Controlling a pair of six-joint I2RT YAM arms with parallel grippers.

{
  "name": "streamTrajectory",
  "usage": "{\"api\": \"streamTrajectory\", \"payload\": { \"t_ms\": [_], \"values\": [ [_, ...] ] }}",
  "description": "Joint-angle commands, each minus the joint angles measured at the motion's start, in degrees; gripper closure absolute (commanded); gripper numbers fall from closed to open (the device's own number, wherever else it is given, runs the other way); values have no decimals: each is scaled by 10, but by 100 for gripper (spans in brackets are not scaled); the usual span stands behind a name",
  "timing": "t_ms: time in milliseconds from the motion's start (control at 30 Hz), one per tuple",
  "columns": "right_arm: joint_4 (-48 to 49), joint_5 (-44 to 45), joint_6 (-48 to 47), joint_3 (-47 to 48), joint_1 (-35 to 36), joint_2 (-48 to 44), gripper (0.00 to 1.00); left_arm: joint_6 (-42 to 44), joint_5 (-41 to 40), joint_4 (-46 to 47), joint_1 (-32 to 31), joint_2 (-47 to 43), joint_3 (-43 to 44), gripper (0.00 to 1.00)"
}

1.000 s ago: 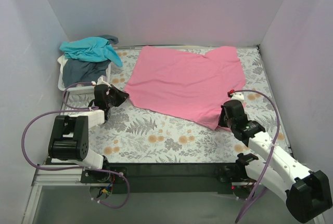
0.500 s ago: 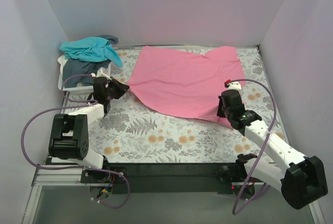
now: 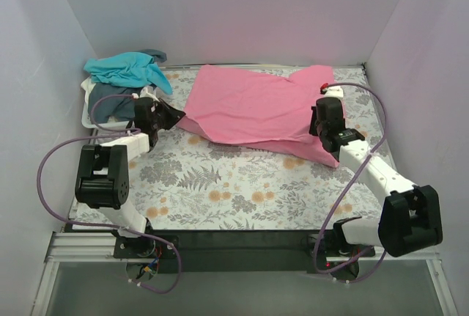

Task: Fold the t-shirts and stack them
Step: Fold the tshirt

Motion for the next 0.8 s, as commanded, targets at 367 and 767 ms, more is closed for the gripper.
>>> {"api": "streamTrajectory", "payload": {
  "t_ms": [367,767],
  "values": [
    [65,-29,-45,140,-62,147,99,-4,32,-10,-2,92,150,100],
    [65,-36,-62,205,-83,215,99,-14,62,2,-2,171,224,100]
  ]
}}
